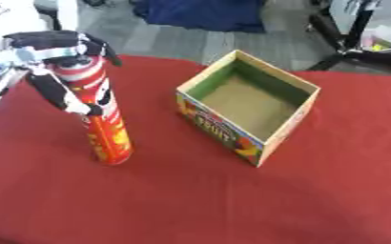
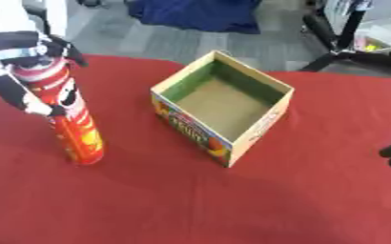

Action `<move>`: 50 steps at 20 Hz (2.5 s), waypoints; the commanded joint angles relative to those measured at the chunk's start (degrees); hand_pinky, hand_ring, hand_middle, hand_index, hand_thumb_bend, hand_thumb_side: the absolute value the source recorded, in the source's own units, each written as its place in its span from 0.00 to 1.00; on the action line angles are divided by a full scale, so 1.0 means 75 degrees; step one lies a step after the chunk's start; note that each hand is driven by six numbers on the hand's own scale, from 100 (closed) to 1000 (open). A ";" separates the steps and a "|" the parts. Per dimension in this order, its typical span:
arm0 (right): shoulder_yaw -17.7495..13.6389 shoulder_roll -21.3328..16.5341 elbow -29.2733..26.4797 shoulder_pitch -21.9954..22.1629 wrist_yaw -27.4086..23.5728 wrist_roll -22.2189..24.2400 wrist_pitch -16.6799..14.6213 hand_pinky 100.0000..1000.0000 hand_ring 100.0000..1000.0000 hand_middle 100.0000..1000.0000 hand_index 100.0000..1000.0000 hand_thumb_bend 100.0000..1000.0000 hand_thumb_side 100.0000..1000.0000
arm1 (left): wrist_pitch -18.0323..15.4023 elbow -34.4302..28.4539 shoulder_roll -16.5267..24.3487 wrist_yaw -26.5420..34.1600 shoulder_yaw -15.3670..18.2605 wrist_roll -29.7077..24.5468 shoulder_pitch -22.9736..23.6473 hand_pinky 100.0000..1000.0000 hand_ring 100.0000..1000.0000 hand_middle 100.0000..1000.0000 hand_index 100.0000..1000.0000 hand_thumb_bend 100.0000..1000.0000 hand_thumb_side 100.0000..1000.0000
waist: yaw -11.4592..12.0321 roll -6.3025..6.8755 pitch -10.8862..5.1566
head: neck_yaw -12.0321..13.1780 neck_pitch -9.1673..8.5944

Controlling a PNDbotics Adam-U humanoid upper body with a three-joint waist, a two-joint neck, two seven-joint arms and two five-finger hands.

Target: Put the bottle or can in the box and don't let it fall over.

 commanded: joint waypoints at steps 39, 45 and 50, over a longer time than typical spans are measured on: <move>-0.0025 -0.0188 -0.0054 -0.0062 -0.0127 -0.0088 0.0044 0.67 0.55 0.67 0.95 0.00 0.47 | -0.1382 -0.0222 0.0169 -0.0542 -0.0011 -0.0364 0.0053 0.00 0.32 0.26 0.06 0.28 0.20 | -0.0016 0.0028 -0.0089 | -0.0036 -0.0037; -0.0026 -0.0206 -0.0054 -0.0052 -0.0158 -0.0119 0.0039 0.67 0.55 0.67 0.95 0.00 0.47 | -0.1359 -0.0267 0.0191 -0.0494 0.0076 -0.0184 -0.0106 0.00 0.27 0.19 0.05 0.28 0.22 | -0.0014 0.0034 -0.0096 | -0.0034 -0.0022; -0.0024 -0.0225 -0.0054 -0.0047 -0.0164 -0.0131 0.0041 0.67 0.55 0.67 0.95 0.00 0.47 | -0.1334 -0.0306 0.0237 -0.0391 0.0130 -0.0074 -0.0265 0.00 0.23 0.14 0.04 0.30 0.22 | -0.0012 0.0049 -0.0102 | -0.0026 -0.0010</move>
